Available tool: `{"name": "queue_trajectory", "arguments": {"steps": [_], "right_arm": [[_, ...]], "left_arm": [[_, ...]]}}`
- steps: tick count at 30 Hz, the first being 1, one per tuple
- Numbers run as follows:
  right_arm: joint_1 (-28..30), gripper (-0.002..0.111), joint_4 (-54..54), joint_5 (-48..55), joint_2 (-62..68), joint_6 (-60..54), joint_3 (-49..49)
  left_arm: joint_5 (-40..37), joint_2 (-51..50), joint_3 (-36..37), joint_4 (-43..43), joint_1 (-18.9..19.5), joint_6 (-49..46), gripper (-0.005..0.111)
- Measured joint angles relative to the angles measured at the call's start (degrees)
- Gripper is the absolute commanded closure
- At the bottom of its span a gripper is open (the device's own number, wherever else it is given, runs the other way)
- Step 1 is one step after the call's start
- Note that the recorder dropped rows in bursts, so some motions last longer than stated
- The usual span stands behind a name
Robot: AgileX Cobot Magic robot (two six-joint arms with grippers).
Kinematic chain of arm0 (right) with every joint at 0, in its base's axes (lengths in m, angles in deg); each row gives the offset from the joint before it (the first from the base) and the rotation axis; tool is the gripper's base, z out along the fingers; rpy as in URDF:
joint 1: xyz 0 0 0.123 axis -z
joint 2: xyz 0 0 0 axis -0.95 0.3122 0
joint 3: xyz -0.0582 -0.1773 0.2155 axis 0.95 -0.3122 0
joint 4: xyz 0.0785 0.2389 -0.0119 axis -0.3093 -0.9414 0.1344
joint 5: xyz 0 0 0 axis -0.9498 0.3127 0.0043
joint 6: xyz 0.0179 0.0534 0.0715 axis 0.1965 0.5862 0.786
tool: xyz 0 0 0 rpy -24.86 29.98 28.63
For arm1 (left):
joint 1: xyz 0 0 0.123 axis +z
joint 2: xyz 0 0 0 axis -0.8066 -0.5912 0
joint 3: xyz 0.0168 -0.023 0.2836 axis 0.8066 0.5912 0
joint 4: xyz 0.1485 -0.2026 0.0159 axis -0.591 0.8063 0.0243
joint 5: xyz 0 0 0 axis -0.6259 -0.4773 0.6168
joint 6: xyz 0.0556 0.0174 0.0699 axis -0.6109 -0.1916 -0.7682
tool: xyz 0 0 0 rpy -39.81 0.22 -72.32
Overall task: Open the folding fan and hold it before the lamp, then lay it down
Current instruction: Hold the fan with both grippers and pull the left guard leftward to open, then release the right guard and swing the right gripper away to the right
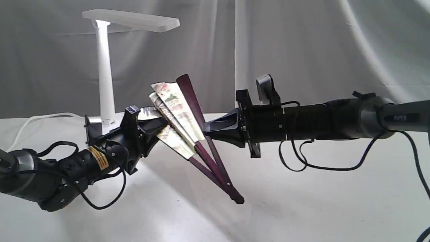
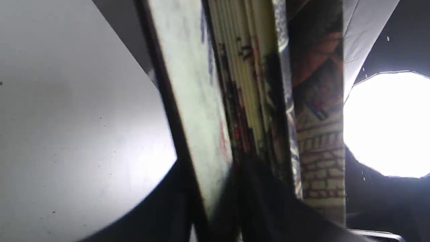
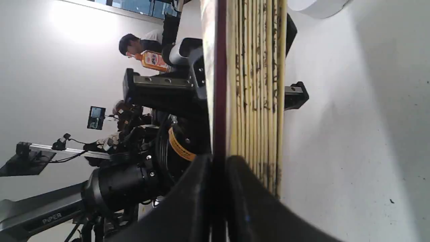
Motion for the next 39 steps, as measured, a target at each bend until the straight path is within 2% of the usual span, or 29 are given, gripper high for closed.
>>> {"name": "queue_trajectory", "arguments": {"steps": [1, 2, 16, 19, 26, 29, 36, 39], "right_arm": [[0.0, 0.108, 0.0, 0.0, 0.0, 0.0, 0.0], [0.0, 0.108, 0.1, 0.0, 0.0, 0.0, -0.1], [0.0, 0.108, 0.4, 0.0, 0.4, 0.0, -0.1], [0.0, 0.097, 0.4, 0.4, 0.4, 0.0, -0.1], [0.0, 0.059, -0.4, 0.5, 0.3, -0.1, -0.1], [0.8, 0.051, -0.6, 0.5, 0.3, -0.1, -0.1], [6.3, 0.05, -0.6, 0.5, 0.3, -4.5, -0.1], [9.2, 0.06, -0.6, 0.5, 0.3, -10.5, -0.1]], "left_arm": [[0.1, 0.0, 0.0, 0.0, 0.0, 0.0, 0.105], [0.7, 0.0, 0.0, 0.2, 0.0, 0.0, 0.107], [3.7, 0.0, -0.2, -0.4, 0.2, 8.1, 0.107], [4.2, 0.0, -0.2, -1.3, 0.3, 9.0, 0.107], [7.8, -0.1, -0.2, -4.9, 0.3, 10.1, 0.107], [8.2, -0.1, -0.2, -5.8, 0.3, 10.3, 0.107], [8.2, -0.1, -0.2, -8.8, 0.3, 11.3, 0.107], [8.3, -0.1, -0.2, -10.6, 0.3, 11.4, 0.107]]}}
